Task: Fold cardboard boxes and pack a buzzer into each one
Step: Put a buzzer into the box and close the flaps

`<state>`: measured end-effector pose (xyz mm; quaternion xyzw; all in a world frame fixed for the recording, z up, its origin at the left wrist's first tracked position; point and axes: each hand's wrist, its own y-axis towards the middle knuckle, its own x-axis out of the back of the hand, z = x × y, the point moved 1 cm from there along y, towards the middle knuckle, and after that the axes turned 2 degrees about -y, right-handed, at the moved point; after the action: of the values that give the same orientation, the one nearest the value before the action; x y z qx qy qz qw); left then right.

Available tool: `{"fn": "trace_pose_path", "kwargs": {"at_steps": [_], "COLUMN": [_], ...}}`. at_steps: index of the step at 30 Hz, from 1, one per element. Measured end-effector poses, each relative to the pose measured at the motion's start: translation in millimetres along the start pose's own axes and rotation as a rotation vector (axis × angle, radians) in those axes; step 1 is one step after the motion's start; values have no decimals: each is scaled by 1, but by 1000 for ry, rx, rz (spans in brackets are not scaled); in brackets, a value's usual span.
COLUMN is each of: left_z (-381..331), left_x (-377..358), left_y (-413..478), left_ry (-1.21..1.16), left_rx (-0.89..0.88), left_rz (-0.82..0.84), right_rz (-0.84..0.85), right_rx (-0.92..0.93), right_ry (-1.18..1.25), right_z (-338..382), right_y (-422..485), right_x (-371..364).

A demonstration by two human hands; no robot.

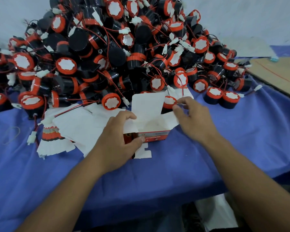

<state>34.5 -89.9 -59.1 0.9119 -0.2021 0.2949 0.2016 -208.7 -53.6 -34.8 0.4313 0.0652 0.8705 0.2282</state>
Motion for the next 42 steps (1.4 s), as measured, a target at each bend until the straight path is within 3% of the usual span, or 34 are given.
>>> {"fn": "trace_pose_path", "kwargs": {"at_steps": [5, 12, 16, 19, 23, 28, 35, 42], "left_z": [1, 4, 5, 3, -1, -2, 3, 2], "left_x": [5, 6, 7, 6, 3, 4, 3, -2], "left_y": [-1, 0, 0, 1, 2, 1, 2, 2], "left_ry": [34, 21, 15, 8, -44, -86, -59, 26], "left_rx": [29, 27, 26, 15, 6, -33, -53, -144], "left_rz": [25, 23, 36, 37, 70, 71, 72, 94], "right_rz": [104, -6, -242, -375, -80, 211, 256, 322], "right_rx": [65, 58, -23, 165, 498, 583, 493, 582], "right_ry": [-158, -21, 260, 442, 382, 95, 70, -19], "right_z": [-9, -12, -9, 14, 46, 44, 39, 41], "right_y": [17, 24, 25, 20, -12, -29, -27, -30], "right_x": [-32, -38, -5, 35, 38, 4, -1, -9]}}
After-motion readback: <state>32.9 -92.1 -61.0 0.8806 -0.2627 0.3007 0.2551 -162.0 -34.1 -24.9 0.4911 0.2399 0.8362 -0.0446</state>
